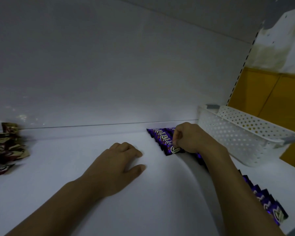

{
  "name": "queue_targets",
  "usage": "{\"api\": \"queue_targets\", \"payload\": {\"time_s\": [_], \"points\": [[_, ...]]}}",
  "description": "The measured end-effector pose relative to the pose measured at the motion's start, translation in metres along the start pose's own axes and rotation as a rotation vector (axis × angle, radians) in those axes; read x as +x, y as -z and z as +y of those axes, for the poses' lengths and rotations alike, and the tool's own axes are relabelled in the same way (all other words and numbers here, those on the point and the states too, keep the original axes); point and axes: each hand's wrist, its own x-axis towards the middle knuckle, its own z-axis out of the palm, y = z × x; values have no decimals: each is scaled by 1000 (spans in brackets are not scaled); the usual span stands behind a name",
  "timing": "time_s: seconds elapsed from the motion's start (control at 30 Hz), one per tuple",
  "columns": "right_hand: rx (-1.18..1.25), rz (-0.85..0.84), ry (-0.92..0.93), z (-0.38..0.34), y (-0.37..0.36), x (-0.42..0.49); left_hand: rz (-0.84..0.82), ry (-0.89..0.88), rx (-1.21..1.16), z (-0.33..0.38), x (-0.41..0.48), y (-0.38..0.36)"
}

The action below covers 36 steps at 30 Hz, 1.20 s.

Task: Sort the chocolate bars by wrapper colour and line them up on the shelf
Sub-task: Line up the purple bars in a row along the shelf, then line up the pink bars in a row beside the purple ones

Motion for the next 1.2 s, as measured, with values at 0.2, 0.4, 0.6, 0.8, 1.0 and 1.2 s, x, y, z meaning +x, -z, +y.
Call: {"api": "queue_targets", "payload": {"time_s": [0.2,0.4,0.6,0.8,1.0,1.2], "points": [[-16,-19,0,3,-3,2,-8,6,4,0,0,-1],[3,121,21,-11,-4,1,26,16,114,7,-1,5],[187,332,259,-50,-48,-17,107,201,199,13,7,11],[447,143,430,-98,-86,-30,164,458,215,-18,-11,35],[513,79,597,-118,-87,-38,37,394,400,-3,-60,71],[451,31,803,-128,-77,-57,-11,357,561,3,-169,119]]}}
